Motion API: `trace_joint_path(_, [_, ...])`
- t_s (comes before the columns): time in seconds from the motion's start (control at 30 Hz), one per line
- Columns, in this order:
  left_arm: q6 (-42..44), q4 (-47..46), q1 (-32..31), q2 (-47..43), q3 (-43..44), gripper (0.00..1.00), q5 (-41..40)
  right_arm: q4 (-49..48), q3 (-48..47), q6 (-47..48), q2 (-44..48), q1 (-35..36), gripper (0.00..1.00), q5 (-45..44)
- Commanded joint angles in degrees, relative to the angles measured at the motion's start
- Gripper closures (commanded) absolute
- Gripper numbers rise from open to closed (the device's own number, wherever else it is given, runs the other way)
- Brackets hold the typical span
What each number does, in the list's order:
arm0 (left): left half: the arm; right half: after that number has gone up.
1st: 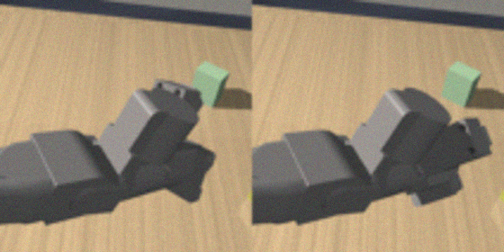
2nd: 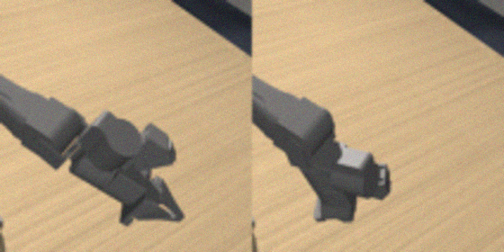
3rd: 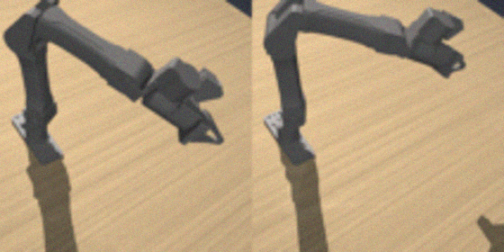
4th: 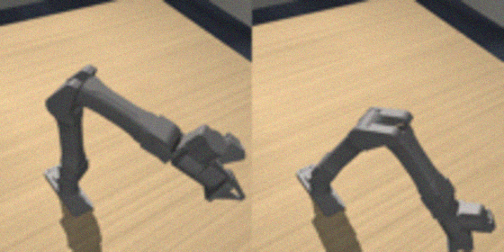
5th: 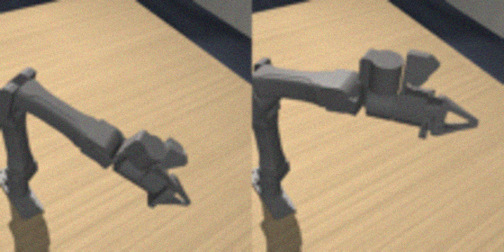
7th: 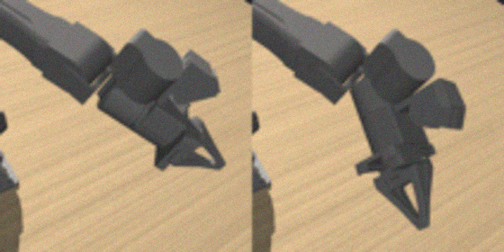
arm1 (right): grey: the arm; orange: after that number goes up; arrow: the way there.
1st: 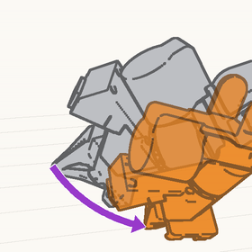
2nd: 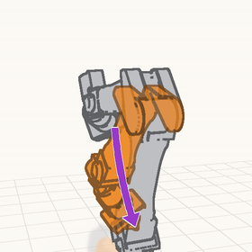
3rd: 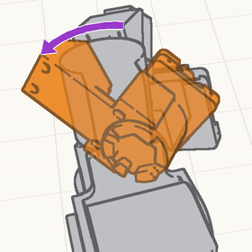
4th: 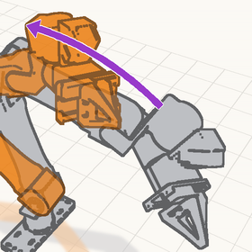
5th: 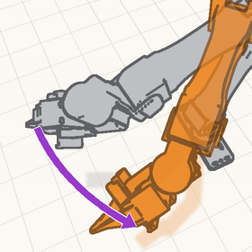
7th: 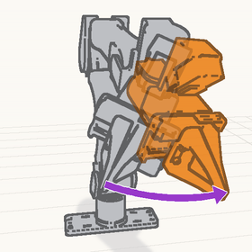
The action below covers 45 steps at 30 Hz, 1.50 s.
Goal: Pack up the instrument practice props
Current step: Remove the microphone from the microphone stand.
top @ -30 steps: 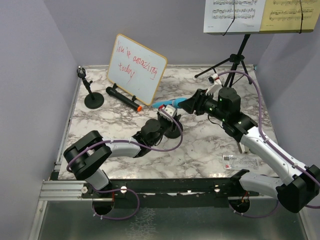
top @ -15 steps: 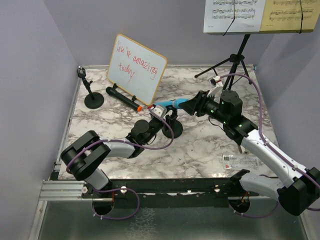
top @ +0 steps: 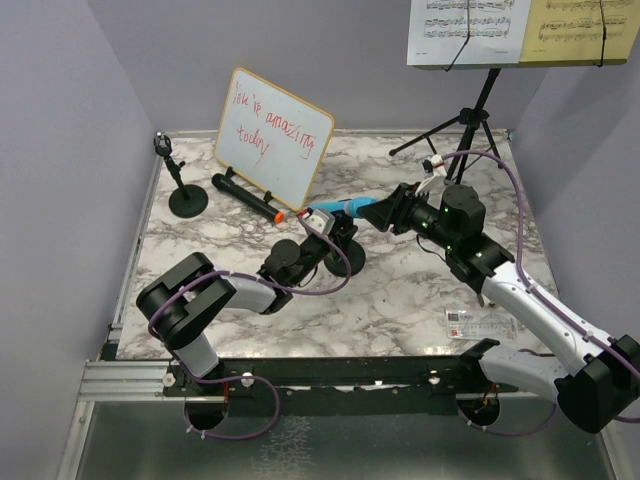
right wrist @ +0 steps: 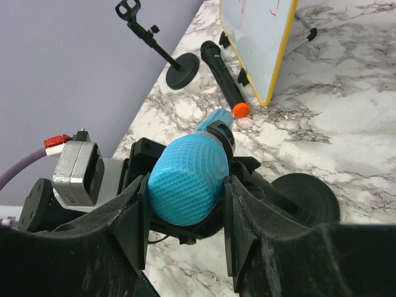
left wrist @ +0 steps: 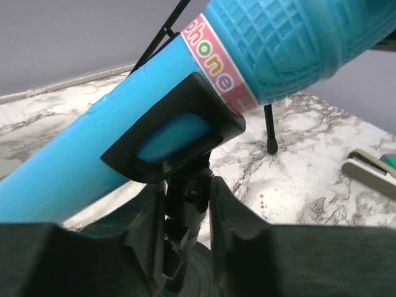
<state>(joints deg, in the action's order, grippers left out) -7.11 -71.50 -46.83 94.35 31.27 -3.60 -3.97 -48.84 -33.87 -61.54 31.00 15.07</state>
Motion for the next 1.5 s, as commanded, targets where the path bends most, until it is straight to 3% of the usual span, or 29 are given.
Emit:
trace_joint_path(0.0, [-1.44,-2.81,0.36,1.36,1.10,0.83,-4.91,4.62,3.22,-1.73,1.40,0.37,0.97,3.53])
trace_joint_path(0.1, [-2.34,-2.85,0.41,1.37,0.69,0.95,-6.98,7.13,4.35,-0.97,2.78,0.37,1.00,2.55])
trace_joint_path(0.2, [-2.81,-2.73,0.60,1.43,0.27,0.99,-8.67,8.90,5.70,-0.09,3.55,0.37,0.99,2.31])
trace_joint_path(0.73, [-1.94,3.57,4.70,-0.94,-2.14,1.00,-13.51,17.48,8.53,6.54,9.91,0.29,0.99,3.76])
trace_joint_path(0.97, [3.45,3.66,4.87,-0.86,-2.17,1.00,-4.92,25.87,4.60,10.40,7.89,0.37,0.98,5.30])
trace_joint_path(1.13, [6.05,3.31,4.73,-1.22,-2.69,1.00,-1.08,31.40,-3.15,10.86,4.46,0.36,0.50,4.18])
trace_joint_path(1.27, [6.47,3.30,4.72,-1.17,-2.79,1.00,-0.05,32.59,-7.43,10.84,1.03,0.31,0.21,3.88])
trace_joint_path(1.33, [6.58,3.22,4.73,-1.08,-2.79,1.00,0.75,32.69,-9.38,11.24,-1.00,0.20,0.14,4.56])
trace_joint_path(1.47, [6.85,2.85,4.72,-1.10,-3.01,1.00,2.98,32.16,-12.79,12.62,-4.36,-0.43,0.09,5.94])
